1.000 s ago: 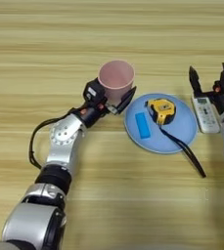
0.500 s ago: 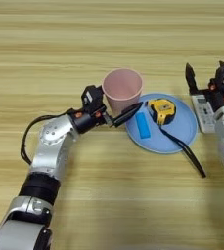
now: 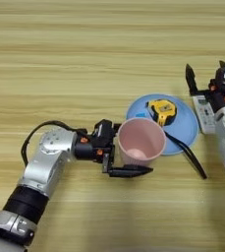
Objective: Move the objects on the table
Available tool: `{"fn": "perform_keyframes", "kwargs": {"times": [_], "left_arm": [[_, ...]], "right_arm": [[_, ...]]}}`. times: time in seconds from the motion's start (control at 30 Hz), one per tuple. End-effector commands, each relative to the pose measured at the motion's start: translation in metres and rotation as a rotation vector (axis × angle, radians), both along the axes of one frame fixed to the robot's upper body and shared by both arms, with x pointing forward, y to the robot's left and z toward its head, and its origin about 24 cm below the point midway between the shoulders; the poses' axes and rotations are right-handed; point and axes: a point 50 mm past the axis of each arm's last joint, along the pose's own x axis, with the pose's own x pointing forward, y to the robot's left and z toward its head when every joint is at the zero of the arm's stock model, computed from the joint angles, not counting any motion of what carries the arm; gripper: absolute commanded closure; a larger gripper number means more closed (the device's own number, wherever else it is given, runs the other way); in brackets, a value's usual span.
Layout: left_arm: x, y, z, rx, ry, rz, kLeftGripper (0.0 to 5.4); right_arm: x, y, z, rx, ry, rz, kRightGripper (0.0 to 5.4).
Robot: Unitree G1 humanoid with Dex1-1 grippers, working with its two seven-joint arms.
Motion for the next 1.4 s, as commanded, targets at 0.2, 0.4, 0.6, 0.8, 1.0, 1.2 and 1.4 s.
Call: {"fn": "perform_keyframes", "kwargs": {"times": [0.2, 0.4, 0.6, 0.8, 1.0, 1.2, 1.4], "left_arm": [[0.009, -0.007, -0.019, 0.009, 0.072, 0.108, 1.18], [0.008, -0.010, -0.026, 0.001, 0.088, 0.145, 1.18], [0.010, -0.008, -0.030, 0.023, 0.080, 0.157, 1.18], [0.011, -0.004, -0.035, 0.086, 0.039, 0.140, 1.18], [0.013, -0.002, -0.040, 0.142, 0.008, 0.124, 1.18], [0.012, 0.000, -0.047, 0.170, 0.004, 0.123, 1.18], [0.012, 0.000, -0.051, 0.186, 0.006, 0.124, 1.18]], "right_arm": [[0.004, 0.006, 0.006, -0.002, -0.018, 0.012, 0.00], [0.004, 0.007, 0.006, 0.000, -0.020, 0.013, 0.00], [0.004, 0.008, 0.007, 0.002, -0.021, 0.014, 0.00], [0.004, 0.007, 0.007, 0.004, -0.019, 0.012, 0.00], [0.004, 0.007, 0.007, 0.005, -0.021, 0.011, 0.00], [0.004, 0.007, 0.007, 0.005, -0.023, 0.011, 0.00], [0.004, 0.006, 0.007, 0.004, -0.023, 0.010, 0.00]]}}
